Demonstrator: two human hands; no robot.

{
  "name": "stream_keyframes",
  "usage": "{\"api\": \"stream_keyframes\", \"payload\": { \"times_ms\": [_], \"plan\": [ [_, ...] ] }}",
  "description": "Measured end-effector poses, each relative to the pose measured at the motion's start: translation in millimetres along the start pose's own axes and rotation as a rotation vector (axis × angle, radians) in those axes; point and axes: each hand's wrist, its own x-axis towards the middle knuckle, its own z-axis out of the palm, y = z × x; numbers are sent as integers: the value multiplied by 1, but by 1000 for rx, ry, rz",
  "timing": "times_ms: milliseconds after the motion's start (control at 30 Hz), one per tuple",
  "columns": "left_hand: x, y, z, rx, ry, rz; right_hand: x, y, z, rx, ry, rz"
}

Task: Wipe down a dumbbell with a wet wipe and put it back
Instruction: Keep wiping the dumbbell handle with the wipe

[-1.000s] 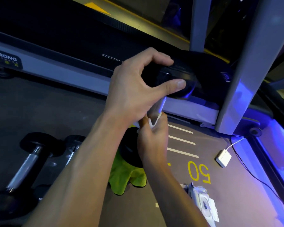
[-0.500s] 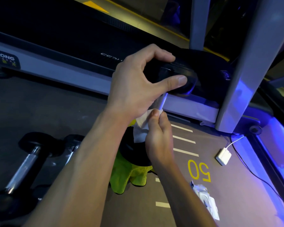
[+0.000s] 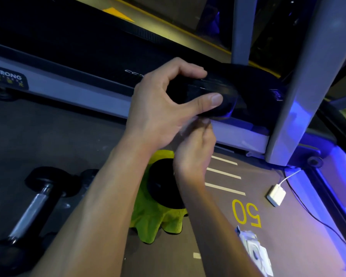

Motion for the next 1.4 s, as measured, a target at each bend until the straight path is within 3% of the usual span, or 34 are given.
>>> {"api": "stream_keyframes", "payload": {
  "times_ms": [67, 133, 167, 233, 300, 400, 533, 567, 633, 700, 767, 800, 833, 900, 1033, 1167, 1300, 1400],
  "plan": [
    [-1, -1, -5, -13, 5, -1, 16, -2, -4, -25, -127, 180],
    [-1, -1, -7, -18, 5, -2, 23, -14, -1, 136, -261, 439],
    [-1, -2, -8, -20, 5, -5, 25, -13, 1, 203, -247, 482],
    [-1, -3, -9, -25, 6, -2, 15, -8, 5, 140, -153, 320],
    [-2, -3, -10, -32, 17, 7, -3, -1, 8, 19, 1, 21],
    [-4, -1, -7, -26, 12, 9, -15, 6, 11, -70, -5, -122],
    [0, -2, -5, -8, 44, -13, 10, 18, 1, -131, -141, -219],
    [1, -3, -4, -8, 45, -17, 14, 17, -2, -103, -132, -180],
    [2, -3, -4, -23, 33, -28, 21, 14, -3, 18, -97, 75],
    [-1, -3, -3, -45, 17, -23, 25, 1, -1, 275, -281, 361],
    [-2, -2, -2, -53, 7, -20, 23, -7, 1, 472, -357, 482],
    [-3, -1, -1, -55, 7, -21, 20, -6, -1, 455, -320, 437],
    [-2, -1, -1, -54, 13, -19, 15, -3, -5, 283, -262, 281],
    [-1, -2, 0, -40, 34, -18, 1, 9, -11, -218, -182, -96],
    [1, -5, -3, 12, 58, -36, -1, 15, -22, -614, -369, -222],
    [2, -10, -11, 31, 59, -53, -5, 24, -51, -672, -595, -188],
    [-7, -14, -19, 24, -27, -50, -7, 34, -68, -615, -636, -236],
    [-20, -28, -23, 46, -18, -294, -8, 32, -69, -601, -592, -255]
  ]
}}
